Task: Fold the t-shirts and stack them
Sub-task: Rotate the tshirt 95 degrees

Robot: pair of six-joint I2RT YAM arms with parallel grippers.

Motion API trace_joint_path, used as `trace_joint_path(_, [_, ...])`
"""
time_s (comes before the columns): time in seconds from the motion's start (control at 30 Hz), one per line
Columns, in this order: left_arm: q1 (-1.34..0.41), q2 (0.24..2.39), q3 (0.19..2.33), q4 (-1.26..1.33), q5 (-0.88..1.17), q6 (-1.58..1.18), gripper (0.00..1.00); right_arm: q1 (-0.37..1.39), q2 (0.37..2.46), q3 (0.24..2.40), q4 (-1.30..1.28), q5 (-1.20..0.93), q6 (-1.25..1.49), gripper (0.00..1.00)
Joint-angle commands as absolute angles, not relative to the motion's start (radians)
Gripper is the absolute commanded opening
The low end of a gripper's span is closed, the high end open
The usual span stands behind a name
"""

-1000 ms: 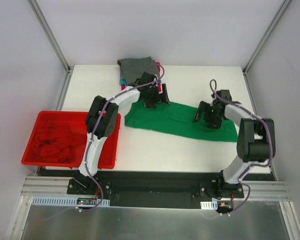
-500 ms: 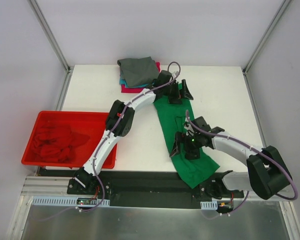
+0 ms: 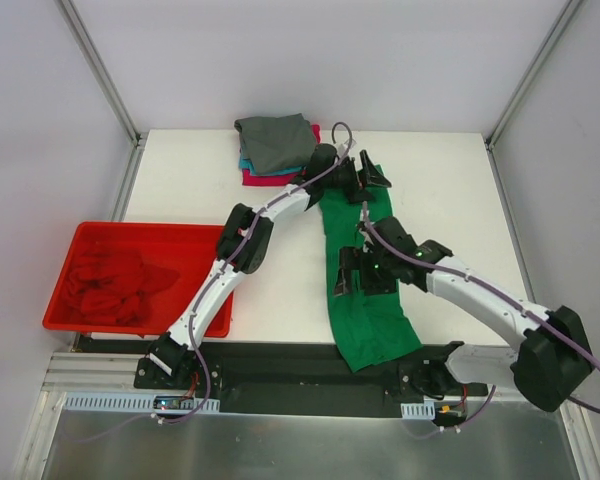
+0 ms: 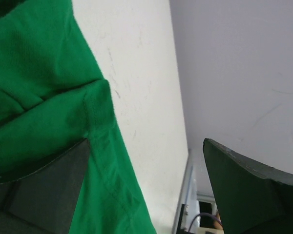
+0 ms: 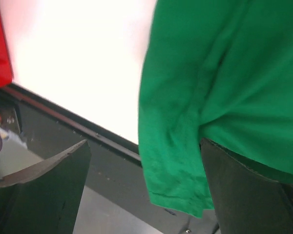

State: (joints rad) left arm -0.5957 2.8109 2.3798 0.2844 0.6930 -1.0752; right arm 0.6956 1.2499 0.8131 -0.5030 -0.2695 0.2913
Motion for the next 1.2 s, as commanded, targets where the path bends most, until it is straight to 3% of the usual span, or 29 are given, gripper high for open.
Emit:
trace_joint_path(0.0, [-0.568, 2.732, 2.376, 0.477, 0.851, -1.164, 0.99, 0.637, 1.140, 0.885, -0.663, -0.060, 0.239, 0.96])
trace_joint_path(0.3, [-0.566, 2.317, 2.140, 0.278, 0.968, -0.870, 0.99, 0.604, 1.005, 0.925, -0.690, 0.073, 0.149, 0.96])
trace_joint_path(0.47, [-0.514, 1.966, 1.704, 0.183, 0.892, -0.694, 0.99, 0.528, 1.087, 0.972, -0.620, 0.092, 0.091, 0.96])
trace_joint_path(0.67, [-0.460, 1.428, 1.020, 0.149, 0.536, -0.595, 0.99, 0.466, 1.348, 1.129, -0.568, 0.052, 0.008, 0.96])
trace_joint_path(0.8, [-0.459, 1.197, 0.729, 0.100, 0.410, -0.577, 0.99, 0.457, 1.611, 1.314, -0.581, 0.070, -0.150, 0.96])
trace_joint_path(0.97, [-0.459, 1.062, 0.601, 0.003, 0.333, -0.566, 0.99, 0.453, 1.891, 1.560, -0.604, 0.063, -0.261, 0.96])
trace_joint_path(1.17, [-0.459, 1.051, 0.614, -0.051, 0.354, -0.522, 0.99, 0.448, 2.135, 1.765, -0.682, 0.038, -0.241, 0.96])
